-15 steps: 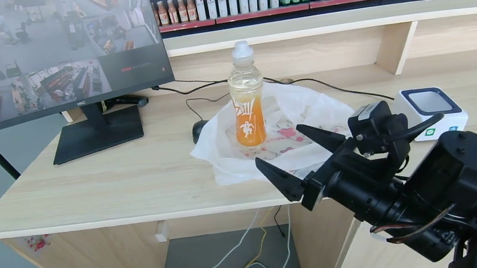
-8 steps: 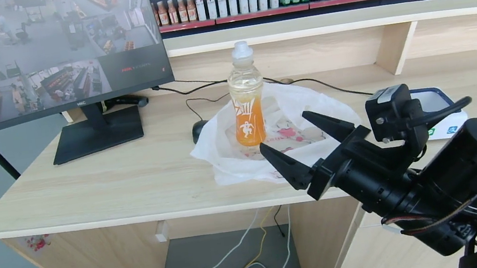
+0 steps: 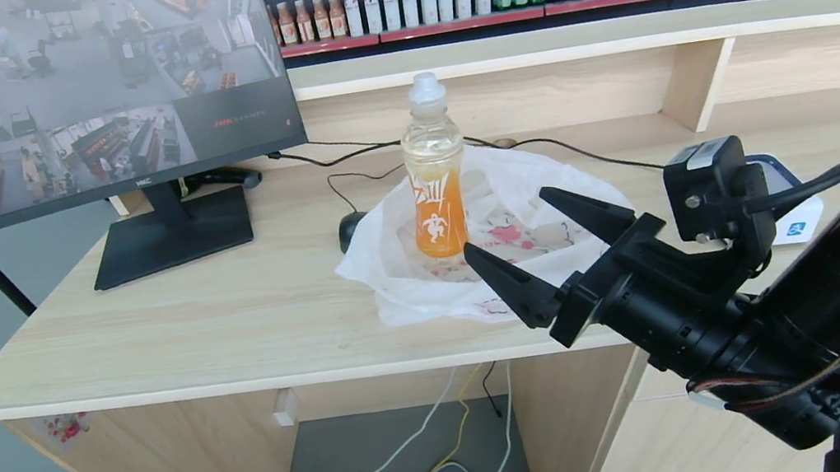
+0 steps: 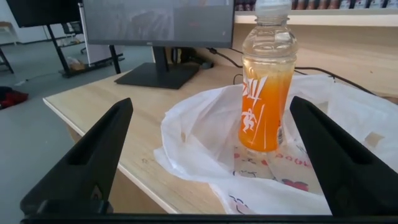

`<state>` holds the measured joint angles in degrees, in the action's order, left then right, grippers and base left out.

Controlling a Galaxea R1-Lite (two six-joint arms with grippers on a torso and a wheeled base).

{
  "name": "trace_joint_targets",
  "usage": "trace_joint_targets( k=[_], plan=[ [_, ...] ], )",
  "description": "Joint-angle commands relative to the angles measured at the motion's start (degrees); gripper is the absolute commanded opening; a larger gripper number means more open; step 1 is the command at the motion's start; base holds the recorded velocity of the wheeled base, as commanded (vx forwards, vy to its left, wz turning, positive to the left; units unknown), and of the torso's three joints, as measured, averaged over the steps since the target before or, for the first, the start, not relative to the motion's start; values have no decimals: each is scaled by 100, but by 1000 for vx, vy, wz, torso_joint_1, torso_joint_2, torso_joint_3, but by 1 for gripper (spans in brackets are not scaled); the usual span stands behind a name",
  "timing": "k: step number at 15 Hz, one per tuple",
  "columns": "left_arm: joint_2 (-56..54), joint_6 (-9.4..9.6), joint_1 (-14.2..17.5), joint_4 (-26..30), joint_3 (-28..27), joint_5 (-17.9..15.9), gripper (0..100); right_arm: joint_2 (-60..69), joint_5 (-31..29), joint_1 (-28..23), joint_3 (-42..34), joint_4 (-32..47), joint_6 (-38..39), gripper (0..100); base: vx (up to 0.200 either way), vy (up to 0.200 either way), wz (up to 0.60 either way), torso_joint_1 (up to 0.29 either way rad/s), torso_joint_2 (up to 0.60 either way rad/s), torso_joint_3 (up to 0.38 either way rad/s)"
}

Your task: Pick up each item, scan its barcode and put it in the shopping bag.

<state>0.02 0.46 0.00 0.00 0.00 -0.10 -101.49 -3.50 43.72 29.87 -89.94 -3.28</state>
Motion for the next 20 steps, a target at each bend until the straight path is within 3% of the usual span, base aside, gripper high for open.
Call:
trace_joint_targets(
  k=[1,7,20],
  plan=[
    [-2,-2,0,0,0,1,100,15,-2,5,2,-6,3,100,0,0,0,0,0,0],
    [-2,-2,0,9,0,1,100,-82,-2,5,81,-6,47,100,0,0,0,0,0,0],
    [-2,-11,0,0,0,10,100,-205,-2,-12,116,-6,108,100,0,-200,0,3,0,2]
  ],
)
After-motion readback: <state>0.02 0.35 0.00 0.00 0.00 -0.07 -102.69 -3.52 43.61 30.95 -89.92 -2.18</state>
